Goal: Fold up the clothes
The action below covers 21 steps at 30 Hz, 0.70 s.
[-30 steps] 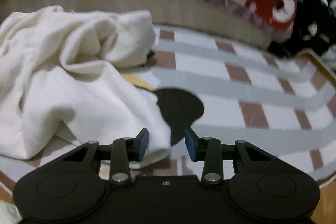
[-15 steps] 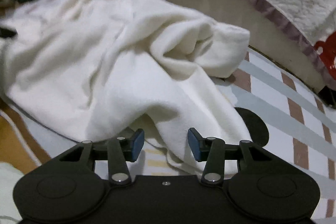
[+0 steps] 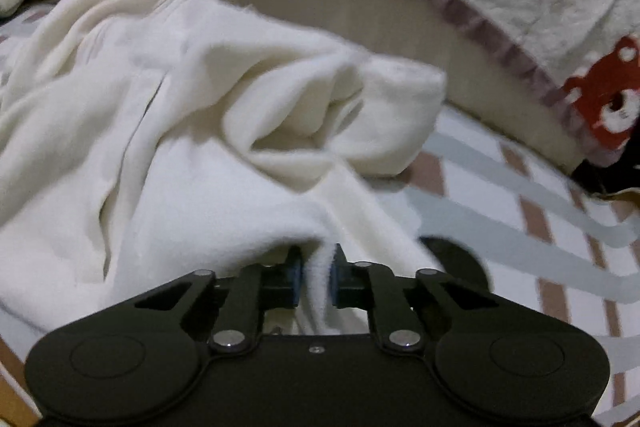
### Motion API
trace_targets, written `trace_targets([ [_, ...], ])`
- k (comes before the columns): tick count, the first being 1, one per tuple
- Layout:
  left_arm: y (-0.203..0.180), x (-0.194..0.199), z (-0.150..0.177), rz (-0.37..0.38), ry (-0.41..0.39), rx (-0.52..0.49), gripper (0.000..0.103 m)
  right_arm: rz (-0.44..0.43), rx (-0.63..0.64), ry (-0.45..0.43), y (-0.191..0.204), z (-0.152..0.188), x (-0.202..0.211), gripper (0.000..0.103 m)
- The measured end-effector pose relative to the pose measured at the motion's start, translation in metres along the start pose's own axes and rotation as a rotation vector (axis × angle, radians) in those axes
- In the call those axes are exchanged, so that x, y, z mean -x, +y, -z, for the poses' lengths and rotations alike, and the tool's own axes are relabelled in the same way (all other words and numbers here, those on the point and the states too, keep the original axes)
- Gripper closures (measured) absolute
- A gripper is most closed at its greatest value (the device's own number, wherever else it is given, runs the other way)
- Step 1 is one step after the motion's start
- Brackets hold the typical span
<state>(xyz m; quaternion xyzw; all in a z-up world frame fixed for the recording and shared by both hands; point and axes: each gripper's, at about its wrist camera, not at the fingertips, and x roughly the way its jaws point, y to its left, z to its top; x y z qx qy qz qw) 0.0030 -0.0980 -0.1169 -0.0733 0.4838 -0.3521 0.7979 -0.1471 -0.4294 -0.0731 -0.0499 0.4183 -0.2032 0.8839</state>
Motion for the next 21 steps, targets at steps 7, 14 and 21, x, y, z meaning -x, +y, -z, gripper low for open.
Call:
trace_targets([
  [7,-0.011,0.015,-0.003,-0.053,-0.067,-0.049,0.030,0.400,0.185,-0.196,0.014,-0.015,0.055,0.100],
  [14,-0.033,0.008,0.009,-0.063,-0.032,-0.168,0.027,0.199,-0.139,-0.004,-0.036,0.011,0.029,0.099],
  [21,-0.034,-0.015,0.022,-0.095,0.046,-0.161,0.022,0.017,-0.287,0.022,-0.052,0.042,0.005,0.095],
])
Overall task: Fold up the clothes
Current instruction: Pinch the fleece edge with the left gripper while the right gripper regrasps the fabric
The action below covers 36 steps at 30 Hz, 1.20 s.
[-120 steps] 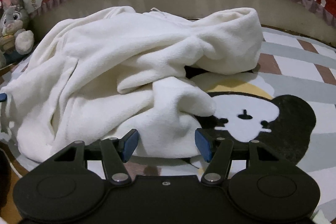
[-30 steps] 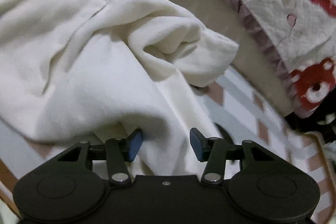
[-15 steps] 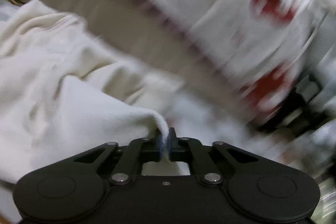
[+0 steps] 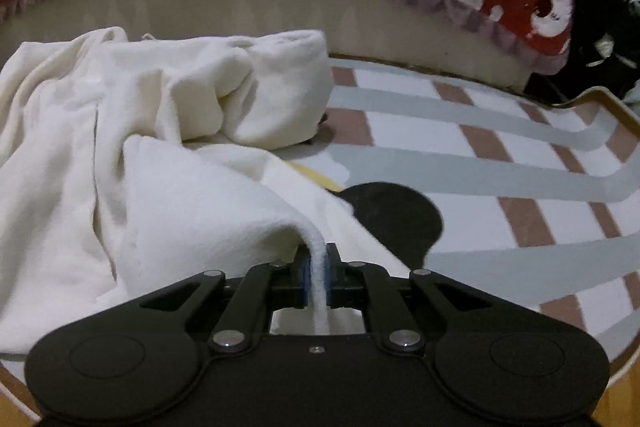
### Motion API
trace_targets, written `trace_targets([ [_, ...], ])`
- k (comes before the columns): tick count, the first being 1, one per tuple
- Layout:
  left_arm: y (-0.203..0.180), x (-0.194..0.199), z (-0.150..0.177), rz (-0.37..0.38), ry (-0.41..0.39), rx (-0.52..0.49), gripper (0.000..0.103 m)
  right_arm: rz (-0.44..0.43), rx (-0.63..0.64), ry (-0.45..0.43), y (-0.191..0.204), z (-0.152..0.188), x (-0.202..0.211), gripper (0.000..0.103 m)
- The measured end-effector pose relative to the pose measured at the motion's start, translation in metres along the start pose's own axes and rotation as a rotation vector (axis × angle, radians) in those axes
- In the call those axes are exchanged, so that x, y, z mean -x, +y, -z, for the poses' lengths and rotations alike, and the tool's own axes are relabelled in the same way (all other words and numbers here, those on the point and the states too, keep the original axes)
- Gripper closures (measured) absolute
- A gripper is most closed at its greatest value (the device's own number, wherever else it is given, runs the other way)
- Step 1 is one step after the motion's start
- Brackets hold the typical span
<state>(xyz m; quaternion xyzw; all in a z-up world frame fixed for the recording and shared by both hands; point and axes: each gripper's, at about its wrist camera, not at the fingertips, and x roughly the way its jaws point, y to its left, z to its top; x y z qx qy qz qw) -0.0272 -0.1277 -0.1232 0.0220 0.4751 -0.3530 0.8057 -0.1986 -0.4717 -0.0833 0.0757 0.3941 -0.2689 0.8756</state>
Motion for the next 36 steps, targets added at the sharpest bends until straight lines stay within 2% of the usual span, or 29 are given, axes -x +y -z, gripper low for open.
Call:
trace_targets([
  [1,0.001,-0.002,0.001,-0.005,0.001,0.005,0.030,-0.004,-0.002,0.000,0.000,0.000,-0.002,0.093],
  [3,-0.011,0.002,0.003,-0.061,-0.040,-0.101,0.075,-0.019,-0.006,-0.004,0.001,-0.002,-0.006,0.084],
  [5,-0.032,0.011,0.002,-0.108,-0.116,-0.215,0.081,-0.052,0.037,-0.028,0.004,-0.006,-0.013,0.039],
  [6,-0.039,0.018,-0.001,-0.128,-0.142,-0.235,0.083,-0.052,0.089,-0.031,0.009,-0.008,-0.016,0.039],
  [7,-0.041,0.026,-0.005,-0.127,-0.162,-0.218,0.083,-0.052,0.141,-0.034,0.013,-0.010,-0.019,0.048],
  [8,-0.043,0.036,-0.010,-0.125,-0.189,-0.201,0.084,-0.045,0.170,-0.040,0.016,-0.014,-0.022,0.072],
  [10,-0.044,0.066,-0.016,-0.133,-0.312,-0.221,0.087,-0.055,0.154,-0.068,0.016,-0.023,-0.012,0.091],
  [11,-0.045,0.082,-0.019,-0.145,-0.376,-0.239,0.089,-0.068,0.129,-0.111,0.016,-0.027,0.001,0.092],
  [14,-0.037,0.133,-0.026,-0.161,-0.526,-0.189,0.103,-0.090,0.062,-0.235,0.010,-0.042,0.051,0.093],
  [17,-0.020,0.170,-0.028,-0.086,-0.548,-0.101,0.103,-0.079,-0.013,-0.333,0.003,-0.053,0.113,0.095],
  [20,-0.005,0.171,-0.022,-0.027,-0.478,-0.019,0.102,0.028,-0.027,-0.315,-0.001,-0.055,0.148,0.096],
  [24,0.008,0.134,-0.012,-0.037,-0.341,0.043,0.099,0.202,-0.010,-0.083,-0.016,-0.032,0.107,0.096],
  [26,0.011,0.119,-0.010,-0.050,-0.309,0.043,0.095,0.191,-0.012,0.016,-0.011,-0.022,0.089,0.094],
  [27,0.014,0.112,-0.010,-0.065,-0.296,0.046,0.089,0.185,-0.013,0.065,-0.009,-0.018,0.080,0.092],
  [28,0.017,0.109,-0.011,-0.082,-0.295,0.049,0.084,0.195,0.007,0.070,0.000,-0.016,0.079,0.086],
  [30,0.024,0.102,-0.011,-0.116,-0.294,0.055,0.071,0.152,0.052,0.031,0.021,-0.023,0.088,0.078],
  [31,0.027,0.099,-0.011,-0.136,-0.295,0.055,0.069,0.115,0.070,-0.004,0.030,-0.030,0.094,0.069],
  [32,0.031,0.097,-0.010,-0.167,-0.300,0.046,0.058,0.075,0.102,-0.049,0.044,-0.038,0.101,0.057],
  [33,0.034,0.094,-0.011,-0.183,-0.296,0.039,0.049,0.034,0.134,-0.094,0.058,-0.047,0.109,0.053],
  [34,0.038,0.091,-0.011,-0.172,-0.286,0.044,0.047,-0.021,0.159,-0.134,0.073,-0.053,0.115,0.050],
  [36,0.047,0.084,-0.012,-0.153,-0.264,0.067,0.047,-0.215,0.150,-0.122,0.097,-0.057,0.111,0.045],
])
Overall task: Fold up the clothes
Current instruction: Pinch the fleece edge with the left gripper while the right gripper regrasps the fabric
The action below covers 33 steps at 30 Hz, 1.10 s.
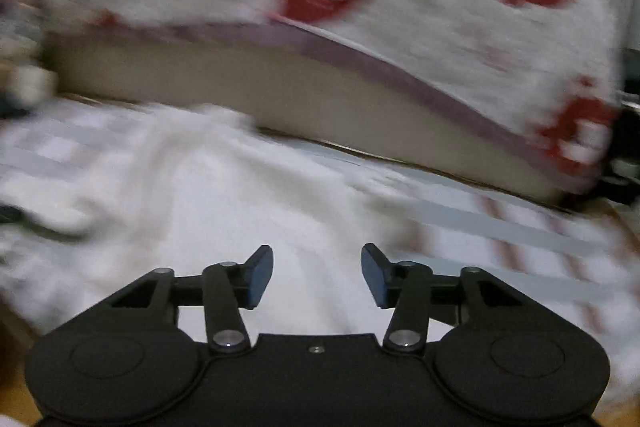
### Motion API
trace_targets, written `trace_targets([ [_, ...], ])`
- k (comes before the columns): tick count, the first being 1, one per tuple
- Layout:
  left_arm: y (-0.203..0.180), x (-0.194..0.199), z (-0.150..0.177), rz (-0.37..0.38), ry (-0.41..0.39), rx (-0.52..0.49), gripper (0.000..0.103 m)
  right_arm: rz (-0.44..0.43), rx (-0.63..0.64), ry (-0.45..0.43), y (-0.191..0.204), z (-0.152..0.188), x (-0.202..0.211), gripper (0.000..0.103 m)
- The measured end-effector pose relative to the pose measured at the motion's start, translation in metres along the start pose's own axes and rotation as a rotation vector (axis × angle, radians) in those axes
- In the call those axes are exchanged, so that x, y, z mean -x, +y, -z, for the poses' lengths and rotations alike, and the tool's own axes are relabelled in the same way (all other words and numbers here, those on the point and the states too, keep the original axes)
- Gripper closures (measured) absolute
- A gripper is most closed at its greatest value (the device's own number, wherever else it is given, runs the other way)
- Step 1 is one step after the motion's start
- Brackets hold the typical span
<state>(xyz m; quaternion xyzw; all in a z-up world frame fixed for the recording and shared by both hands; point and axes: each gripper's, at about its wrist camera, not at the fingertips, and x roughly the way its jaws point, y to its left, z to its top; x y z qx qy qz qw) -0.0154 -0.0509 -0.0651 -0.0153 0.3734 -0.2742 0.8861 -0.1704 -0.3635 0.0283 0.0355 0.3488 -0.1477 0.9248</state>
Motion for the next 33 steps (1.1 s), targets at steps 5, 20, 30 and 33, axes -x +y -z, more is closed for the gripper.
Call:
trace_targets([
  [5,0.009,-0.017,0.003,-0.025,-0.017,-0.024,0.040,-0.335,-0.033,0.057,0.064,0.009,-0.045,0.047],
  [20,0.021,-0.046,0.006,-0.171,-0.068,-0.086,0.037,-0.198,0.685,0.067,0.164,0.057,-0.125,0.080],
  [30,-0.006,-0.062,0.010,-0.171,-0.067,-0.228,0.035,0.081,0.097,-0.015,-0.005,-0.010,-0.099,0.082],
  [33,-0.025,-0.085,0.007,-0.196,0.005,-0.354,0.034,0.125,0.008,0.032,-0.042,-0.004,-0.120,0.081],
])
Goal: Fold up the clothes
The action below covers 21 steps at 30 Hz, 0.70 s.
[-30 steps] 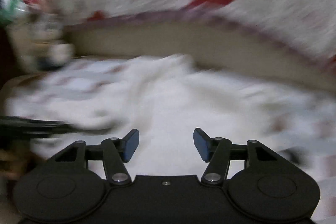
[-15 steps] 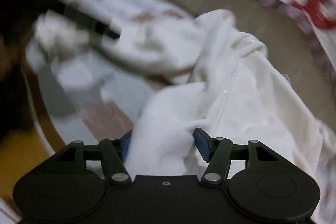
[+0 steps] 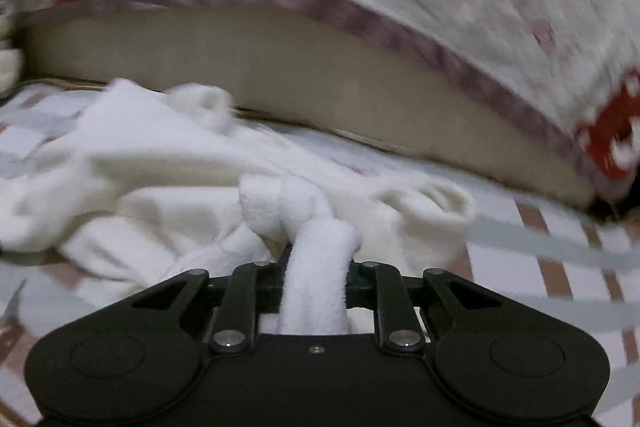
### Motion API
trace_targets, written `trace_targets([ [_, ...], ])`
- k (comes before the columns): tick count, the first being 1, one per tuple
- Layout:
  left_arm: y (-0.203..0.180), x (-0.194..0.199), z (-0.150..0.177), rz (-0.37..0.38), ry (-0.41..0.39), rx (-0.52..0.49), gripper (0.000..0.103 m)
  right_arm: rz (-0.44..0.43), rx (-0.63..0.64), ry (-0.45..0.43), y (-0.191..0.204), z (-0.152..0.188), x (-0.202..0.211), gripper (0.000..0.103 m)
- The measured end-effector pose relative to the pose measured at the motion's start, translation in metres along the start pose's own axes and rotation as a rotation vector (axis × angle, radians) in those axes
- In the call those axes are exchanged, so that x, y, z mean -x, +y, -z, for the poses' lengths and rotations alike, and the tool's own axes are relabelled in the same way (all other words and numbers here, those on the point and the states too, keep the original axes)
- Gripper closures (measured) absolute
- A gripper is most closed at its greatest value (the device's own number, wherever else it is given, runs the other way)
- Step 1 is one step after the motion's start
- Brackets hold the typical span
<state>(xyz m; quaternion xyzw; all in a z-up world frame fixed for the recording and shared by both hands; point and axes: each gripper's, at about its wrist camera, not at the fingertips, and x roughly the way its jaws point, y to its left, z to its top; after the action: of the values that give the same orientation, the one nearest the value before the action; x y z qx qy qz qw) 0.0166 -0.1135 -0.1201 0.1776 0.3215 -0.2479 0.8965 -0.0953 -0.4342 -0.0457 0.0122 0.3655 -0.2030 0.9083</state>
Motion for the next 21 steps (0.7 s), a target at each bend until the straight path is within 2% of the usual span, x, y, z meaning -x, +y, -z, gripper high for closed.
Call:
trace_targets([
  [2,-0.007,-0.011,-0.006,-0.014,0.011,-0.040,0.034,-0.023,-0.044,0.037,-0.013,0.000,-0.019,0.080],
  [4,-0.011,-0.021,-0.010,-0.024,0.011,-0.055,0.033,-0.086,-0.079,0.049,-0.021,0.003,-0.026,0.079],
  [7,-0.010,-0.037,-0.011,-0.065,0.027,-0.086,0.033,-0.095,-0.062,0.051,-0.026,0.009,-0.024,0.068],
  [8,-0.010,-0.040,-0.011,-0.077,0.024,-0.102,0.039,-0.086,-0.048,0.054,-0.025,0.009,-0.023,0.061],
  [9,-0.011,-0.041,-0.012,-0.083,0.013,-0.128,0.057,-0.077,-0.034,0.056,-0.025,0.009,-0.022,0.058],
  [10,-0.011,-0.040,-0.014,-0.090,-0.003,-0.150,0.070,-0.070,-0.026,0.059,-0.027,0.009,-0.020,0.054],
  [11,-0.012,-0.038,-0.017,-0.103,-0.023,-0.173,0.088,-0.062,-0.018,0.062,-0.028,0.008,-0.018,0.053],
  [14,-0.014,-0.030,-0.028,-0.139,-0.085,-0.210,0.091,-0.044,-0.013,0.071,-0.036,0.004,-0.009,0.053],
  [16,-0.006,-0.023,-0.041,-0.140,-0.118,-0.173,0.091,0.014,0.022,0.073,-0.035,0.003,-0.003,0.053],
  [21,0.022,-0.008,-0.069,-0.125,-0.201,-0.110,0.091,0.055,0.030,0.065,-0.034,-0.002,0.010,0.053],
])
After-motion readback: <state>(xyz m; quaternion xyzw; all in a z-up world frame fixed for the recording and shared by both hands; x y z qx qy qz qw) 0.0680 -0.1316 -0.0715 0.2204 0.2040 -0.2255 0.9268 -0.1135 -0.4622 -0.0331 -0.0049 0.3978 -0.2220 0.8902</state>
